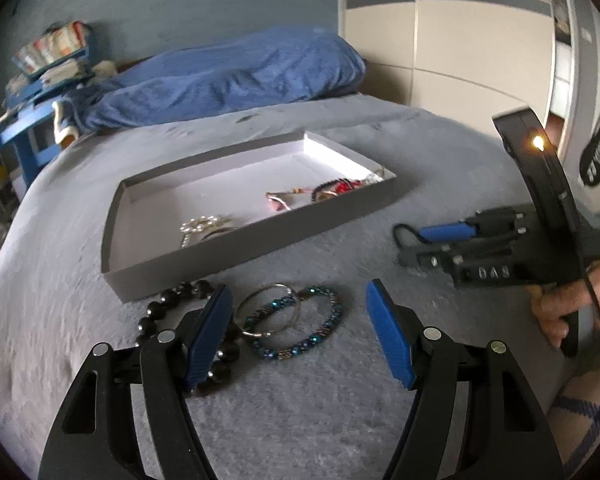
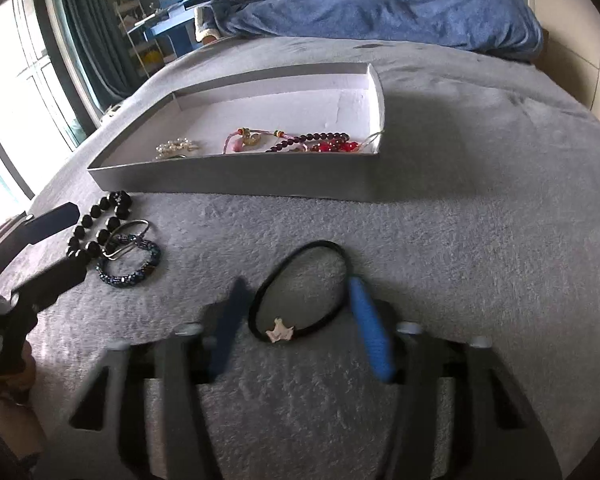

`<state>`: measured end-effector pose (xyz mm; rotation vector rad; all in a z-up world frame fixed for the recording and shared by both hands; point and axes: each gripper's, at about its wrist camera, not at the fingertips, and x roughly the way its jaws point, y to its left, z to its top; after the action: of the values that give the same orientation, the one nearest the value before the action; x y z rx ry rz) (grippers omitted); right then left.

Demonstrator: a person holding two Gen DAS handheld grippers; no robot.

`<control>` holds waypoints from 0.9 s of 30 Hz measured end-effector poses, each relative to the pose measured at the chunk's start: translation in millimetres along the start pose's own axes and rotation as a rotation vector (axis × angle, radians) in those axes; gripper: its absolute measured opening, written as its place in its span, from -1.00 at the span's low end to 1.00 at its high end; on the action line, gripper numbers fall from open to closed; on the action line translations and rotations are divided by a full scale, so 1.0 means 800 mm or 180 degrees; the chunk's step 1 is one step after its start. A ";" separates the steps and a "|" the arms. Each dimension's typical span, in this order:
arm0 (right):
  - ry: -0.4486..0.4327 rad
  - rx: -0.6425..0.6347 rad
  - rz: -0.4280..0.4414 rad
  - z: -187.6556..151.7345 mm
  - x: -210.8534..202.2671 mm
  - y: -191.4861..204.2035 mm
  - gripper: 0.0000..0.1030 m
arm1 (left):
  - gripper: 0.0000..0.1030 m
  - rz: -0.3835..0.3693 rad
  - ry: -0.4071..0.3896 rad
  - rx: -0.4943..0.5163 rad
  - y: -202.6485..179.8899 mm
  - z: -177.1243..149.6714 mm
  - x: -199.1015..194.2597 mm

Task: Organize jewelry
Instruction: 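Grasp the black hair tie with the right tool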

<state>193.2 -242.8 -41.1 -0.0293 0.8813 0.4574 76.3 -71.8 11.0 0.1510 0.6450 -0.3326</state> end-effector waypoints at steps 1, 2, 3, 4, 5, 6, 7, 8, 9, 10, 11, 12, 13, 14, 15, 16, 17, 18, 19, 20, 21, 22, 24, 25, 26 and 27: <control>-0.0016 0.0031 0.0034 0.000 -0.002 -0.003 -0.62 | 0.37 -0.0006 0.0014 0.0031 -0.002 0.000 0.001; -0.0024 0.0073 0.0084 -0.001 -0.003 -0.007 -0.73 | 0.36 -0.0009 0.0024 0.0048 -0.003 -0.001 0.002; -0.0032 0.0105 0.0118 -0.002 -0.005 -0.010 -0.85 | 0.37 -0.0014 0.0040 0.0072 -0.005 -0.001 0.003; -0.0045 0.0135 0.0151 -0.003 -0.008 -0.013 -0.88 | 0.37 -0.0014 0.0046 0.0084 -0.006 -0.001 0.003; -0.0057 0.0148 0.0165 -0.004 -0.011 -0.015 -0.88 | 0.37 -0.0022 0.0056 0.0094 -0.006 -0.001 0.004; -0.0070 0.0159 0.0173 -0.005 -0.013 -0.016 -0.89 | 0.37 -0.0040 0.0071 0.0101 -0.007 -0.001 0.004; -0.0086 0.0177 0.0177 -0.007 -0.017 -0.020 -0.89 | 0.37 -0.0059 0.0087 0.0111 -0.007 -0.002 0.005; -0.0094 0.0199 0.0176 -0.009 -0.019 -0.022 -0.89 | 0.37 -0.0072 0.0091 0.0118 -0.008 -0.002 0.005; -0.0104 0.0236 0.0177 -0.011 -0.022 -0.027 -0.89 | 0.36 -0.0085 0.0097 0.0127 -0.009 -0.002 0.005; -0.0108 0.0297 0.0192 -0.014 -0.023 -0.032 -0.89 | 0.36 -0.0092 0.0110 0.0135 -0.010 -0.003 0.007; -0.0103 0.0358 0.0215 -0.016 -0.023 -0.036 -0.89 | 0.34 -0.0098 0.0130 0.0132 -0.009 -0.003 0.008; -0.0089 0.0432 0.0252 -0.019 -0.022 -0.041 -0.89 | 0.30 -0.0105 0.0149 0.0125 -0.009 -0.003 0.010; -0.0074 0.0503 0.0299 -0.020 -0.020 -0.046 -0.89 | 0.27 -0.0113 0.0184 0.0105 -0.007 -0.003 0.012; -0.0068 0.0521 0.0316 -0.021 -0.020 -0.047 -0.89 | 0.22 -0.0120 0.0225 0.0073 -0.005 -0.002 0.016; -0.0056 0.0531 0.0327 -0.021 -0.019 -0.047 -0.89 | 0.13 -0.0151 0.0273 0.0024 -0.001 -0.002 0.020; -0.0041 0.0539 0.0333 -0.021 -0.018 -0.048 -0.89 | 0.07 -0.0174 0.0302 -0.0022 0.003 -0.001 0.023; -0.0031 0.0550 0.0345 -0.021 -0.017 -0.049 -0.89 | -0.07 -0.0185 0.0340 -0.0102 0.009 0.000 0.028; -0.0031 0.0560 0.0357 -0.021 -0.016 -0.049 -0.89 | -0.19 -0.0174 0.0362 -0.0173 0.015 0.001 0.031; -0.0034 0.0576 0.0376 -0.021 -0.017 -0.051 -0.89 | -0.25 -0.0162 0.0376 -0.0235 0.020 0.001 0.034; -0.0034 0.0587 0.0388 -0.022 -0.016 -0.051 -0.89 | -0.35 -0.0157 0.0387 -0.0269 0.023 0.002 0.036; -0.0035 0.0597 0.0400 -0.022 -0.016 -0.052 -0.89 | -0.36 -0.0154 0.0413 -0.0293 0.025 0.002 0.039; -0.0036 0.0606 0.0409 -0.022 -0.017 -0.052 -0.89 | -0.36 -0.0143 0.0430 -0.0288 0.025 0.002 0.041; -0.0038 0.0609 0.0414 -0.022 -0.016 -0.052 -0.89 | -0.41 -0.0129 0.0468 -0.0243 0.021 0.001 0.044; -0.0039 0.0613 0.0416 -0.022 -0.016 -0.052 -0.89 | -0.42 -0.0108 0.0485 -0.0209 0.019 0.001 0.045; -0.0039 0.0615 0.0419 -0.022 -0.017 -0.052 -0.89 | -0.48 -0.0089 0.0502 -0.0187 0.017 0.001 0.046; -0.0039 0.0615 0.0419 -0.022 -0.017 -0.053 -0.89 | -0.54 -0.0057 0.0528 -0.0171 0.016 0.000 0.048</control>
<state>189.7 -289.9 -49.4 0.2096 0.9154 0.4928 109.7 -69.7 -11.8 0.1223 0.8192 -0.3217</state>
